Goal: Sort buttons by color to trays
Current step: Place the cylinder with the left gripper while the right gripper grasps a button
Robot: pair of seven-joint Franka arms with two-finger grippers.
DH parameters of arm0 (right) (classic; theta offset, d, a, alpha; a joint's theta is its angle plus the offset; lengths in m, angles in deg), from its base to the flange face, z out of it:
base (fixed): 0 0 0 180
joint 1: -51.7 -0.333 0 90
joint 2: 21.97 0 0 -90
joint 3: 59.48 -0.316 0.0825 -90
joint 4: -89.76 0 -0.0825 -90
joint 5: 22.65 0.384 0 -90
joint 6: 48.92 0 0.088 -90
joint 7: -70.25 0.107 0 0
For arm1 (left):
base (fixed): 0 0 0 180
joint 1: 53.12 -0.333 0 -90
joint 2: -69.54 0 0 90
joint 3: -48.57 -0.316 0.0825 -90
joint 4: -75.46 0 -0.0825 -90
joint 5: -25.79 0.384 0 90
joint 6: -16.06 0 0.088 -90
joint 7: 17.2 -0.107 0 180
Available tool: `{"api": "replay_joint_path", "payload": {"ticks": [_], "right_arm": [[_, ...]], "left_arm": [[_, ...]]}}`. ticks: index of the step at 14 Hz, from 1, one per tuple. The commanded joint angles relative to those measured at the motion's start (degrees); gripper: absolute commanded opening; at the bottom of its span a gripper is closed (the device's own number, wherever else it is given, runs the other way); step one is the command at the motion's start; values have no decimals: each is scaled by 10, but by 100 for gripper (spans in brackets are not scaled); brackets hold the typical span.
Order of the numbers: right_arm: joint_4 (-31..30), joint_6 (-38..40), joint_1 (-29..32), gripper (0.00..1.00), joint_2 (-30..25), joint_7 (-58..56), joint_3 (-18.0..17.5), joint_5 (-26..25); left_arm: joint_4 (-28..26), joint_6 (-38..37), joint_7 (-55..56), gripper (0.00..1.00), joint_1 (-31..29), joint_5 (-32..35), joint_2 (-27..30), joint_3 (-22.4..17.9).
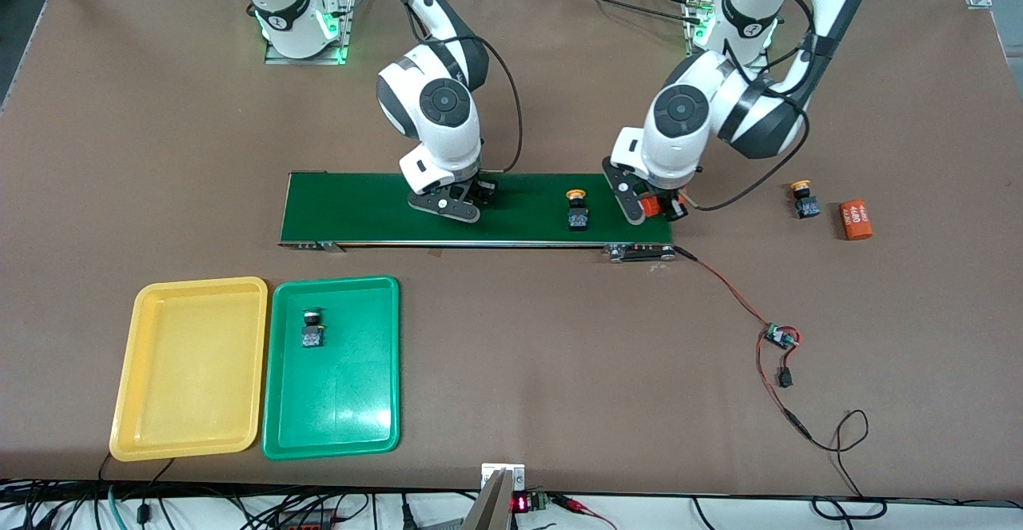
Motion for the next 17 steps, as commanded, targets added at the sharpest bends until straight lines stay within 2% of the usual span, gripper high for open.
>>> {"api": "replay_joint_path", "payload": {"ticks": [1, 4, 6, 7, 8, 9, 11, 14, 15, 17], "right_arm": [[-2, -3, 6, 14, 0, -45, 4, -2], [0, -1, 23, 2, 6, -73, 5, -2], [18, 17, 43, 1, -4, -104, 8, -2], [39, 40, 63, 1, -8, -127, 8, -2], [70, 65, 90, 1, -7, -161, 8, -3], [101, 87, 119, 1, -6, -196, 8, -3], [151, 103, 162, 1, 14, -257, 8, 0], [188, 94, 205, 2, 67, -319, 7, 1], [203, 91, 212, 3, 94, -328, 7, 0], [219, 57, 213, 4, 144, -327, 8, -3]], "left_arm": [[19, -2, -24, 0, 25, 43, -29, -5], [18, -4, -30, 0, 50, 52, -31, -5], [18, -2, -31, 0, 56, 86, -43, -5], [18, -2, -31, 6, 73, 94, -46, -5], [18, -3, -29, 30, 77, 96, -46, -5], [18, 0, -33, 99, 78, 96, -46, -5], [20, 16, -33, 100, 75, 88, -41, -12], [21, 22, -32, 100, 56, 86, -7, -31], [20, 22, -32, 100, 33, 86, 8, -34], [18, 18, -35, 100, -63, 85, 28, -32]]}}
